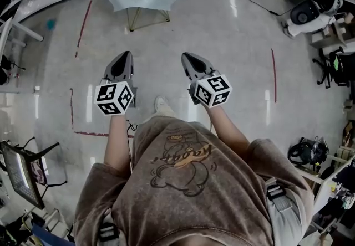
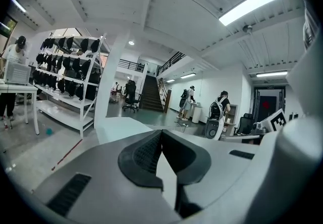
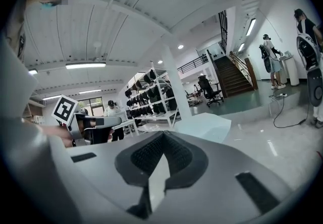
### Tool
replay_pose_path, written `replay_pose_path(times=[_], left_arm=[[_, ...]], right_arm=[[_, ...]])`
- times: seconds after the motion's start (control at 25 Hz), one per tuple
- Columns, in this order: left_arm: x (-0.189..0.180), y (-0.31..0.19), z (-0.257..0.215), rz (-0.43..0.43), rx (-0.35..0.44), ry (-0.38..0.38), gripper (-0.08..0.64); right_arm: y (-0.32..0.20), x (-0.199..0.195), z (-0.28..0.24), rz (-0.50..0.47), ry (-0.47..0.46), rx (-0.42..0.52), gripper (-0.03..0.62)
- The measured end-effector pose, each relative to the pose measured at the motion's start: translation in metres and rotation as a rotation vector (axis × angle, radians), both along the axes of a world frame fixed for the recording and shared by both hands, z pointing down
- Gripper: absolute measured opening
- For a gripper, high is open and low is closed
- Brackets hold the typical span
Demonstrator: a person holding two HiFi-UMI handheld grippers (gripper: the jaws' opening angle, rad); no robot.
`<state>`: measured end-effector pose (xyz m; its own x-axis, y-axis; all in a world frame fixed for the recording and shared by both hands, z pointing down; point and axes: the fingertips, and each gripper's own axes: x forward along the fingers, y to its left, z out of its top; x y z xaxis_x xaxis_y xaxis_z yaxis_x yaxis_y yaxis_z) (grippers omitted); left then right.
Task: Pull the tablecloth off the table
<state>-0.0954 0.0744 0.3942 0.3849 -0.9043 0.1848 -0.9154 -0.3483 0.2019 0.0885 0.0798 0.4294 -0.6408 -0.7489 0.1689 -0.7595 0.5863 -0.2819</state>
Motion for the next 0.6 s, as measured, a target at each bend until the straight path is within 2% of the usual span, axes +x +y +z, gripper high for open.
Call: replay_pose_path(times=[0.32, 0.6], left_arm=[[-0.018, -0.074, -0.007, 0.046, -0.004, 0.016, 0.018], [-0.03, -0.107, -0.01, 0.034, -0.012, 0.041, 0.018]], right_arm=[[-0.064, -0.021, 0.001, 0.028, 0.019, -0.024, 0.005], [-0.094, -0.028, -0.001, 0.032, 0.031, -0.046, 0.005]])
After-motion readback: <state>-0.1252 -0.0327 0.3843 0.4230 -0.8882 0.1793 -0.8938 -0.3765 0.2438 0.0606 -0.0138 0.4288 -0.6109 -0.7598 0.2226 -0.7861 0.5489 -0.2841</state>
